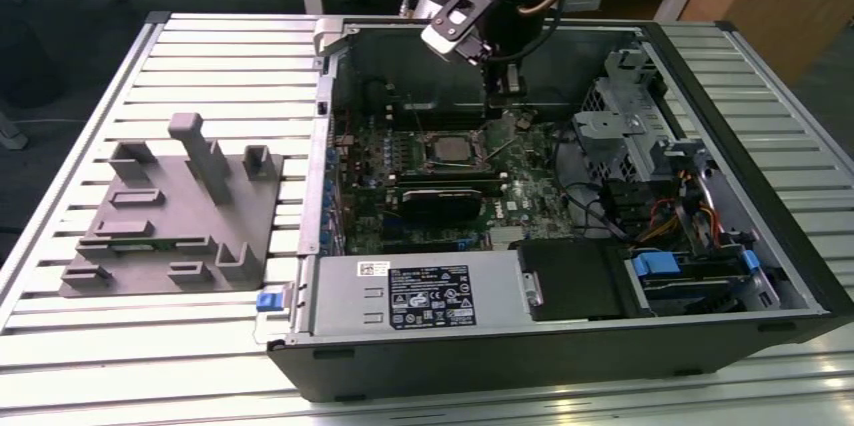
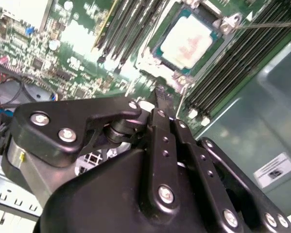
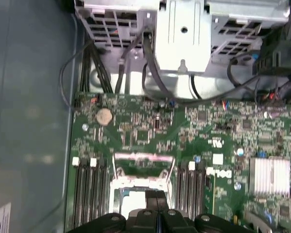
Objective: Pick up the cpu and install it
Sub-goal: 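Close the cpu cover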
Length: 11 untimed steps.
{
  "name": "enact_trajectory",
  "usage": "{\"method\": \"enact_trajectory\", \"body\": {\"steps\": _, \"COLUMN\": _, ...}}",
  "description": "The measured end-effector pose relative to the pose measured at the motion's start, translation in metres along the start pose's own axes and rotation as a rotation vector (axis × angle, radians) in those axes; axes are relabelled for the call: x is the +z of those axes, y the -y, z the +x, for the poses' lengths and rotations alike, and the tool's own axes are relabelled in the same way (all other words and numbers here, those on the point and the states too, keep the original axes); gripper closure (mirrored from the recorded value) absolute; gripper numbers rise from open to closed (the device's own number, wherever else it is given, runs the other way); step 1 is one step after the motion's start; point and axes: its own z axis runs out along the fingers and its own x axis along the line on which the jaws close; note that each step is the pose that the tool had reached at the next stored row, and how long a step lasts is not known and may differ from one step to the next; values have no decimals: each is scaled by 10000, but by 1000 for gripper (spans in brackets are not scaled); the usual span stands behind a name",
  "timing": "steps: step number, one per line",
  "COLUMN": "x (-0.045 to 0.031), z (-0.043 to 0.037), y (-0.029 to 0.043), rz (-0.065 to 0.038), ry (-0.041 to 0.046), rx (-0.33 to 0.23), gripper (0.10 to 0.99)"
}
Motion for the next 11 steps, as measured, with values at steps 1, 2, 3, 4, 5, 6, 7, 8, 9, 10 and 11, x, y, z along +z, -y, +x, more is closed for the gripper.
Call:
{"method": "enact_trajectory", "body": {"steps": 1, "x": 5, "z": -1, "y": -22, "rz": 15, "ry": -2, "rx": 1, "gripper": 980}}
{"method": "enact_trajectory", "body": {"steps": 2, "x": 8, "z": -1, "y": -41, "rz": 30, "ry": -1, "rx": 0, "gripper": 980}}
{"method": "enact_trajectory", "body": {"steps": 3, "x": 12, "z": -2, "y": -56, "rz": 42, "ry": -1, "rx": -1, "gripper": 980}}
{"method": "enact_trajectory", "body": {"steps": 4, "x": 17, "z": -2, "y": -65, "rz": 45, "ry": -1, "rx": -1, "gripper": 980}}
{"method": "enact_trajectory", "body": {"steps": 5, "x": 23, "z": -2, "y": -71, "rz": 46, "ry": -1, "rx": -1, "gripper": 980}}
{"method": "enact_trajectory", "body": {"steps": 6, "x": 30, "z": -2, "y": -79, "rz": 47, "ry": -2, "rx": 0, "gripper": 980}}
{"method": "enact_trajectory", "body": {"steps": 7, "x": 36, "z": 2, "y": -91, "rz": 48, "ry": 0, "rx": 0, "gripper": 980}}
{"method": "enact_trajectory", "body": {"steps": 8, "x": 44, "z": 6, "y": -106, "rz": 49, "ry": -1, "rx": 0, "gripper": 980}}
{"method": "enact_trajectory", "body": {"steps": 9, "x": 51, "z": 8, "y": -123, "rz": 51, "ry": -1, "rx": 0, "gripper": 980}}
{"method": "enact_trajectory", "body": {"steps": 10, "x": 55, "z": 10, "y": -139, "rz": 53, "ry": 0, "rx": -1, "gripper": 980}}
{"method": "enact_trajectory", "body": {"steps": 11, "x": 58, "z": 10, "y": -157, "rz": 55, "ry": -1, "rx": 0, "gripper": 980}}
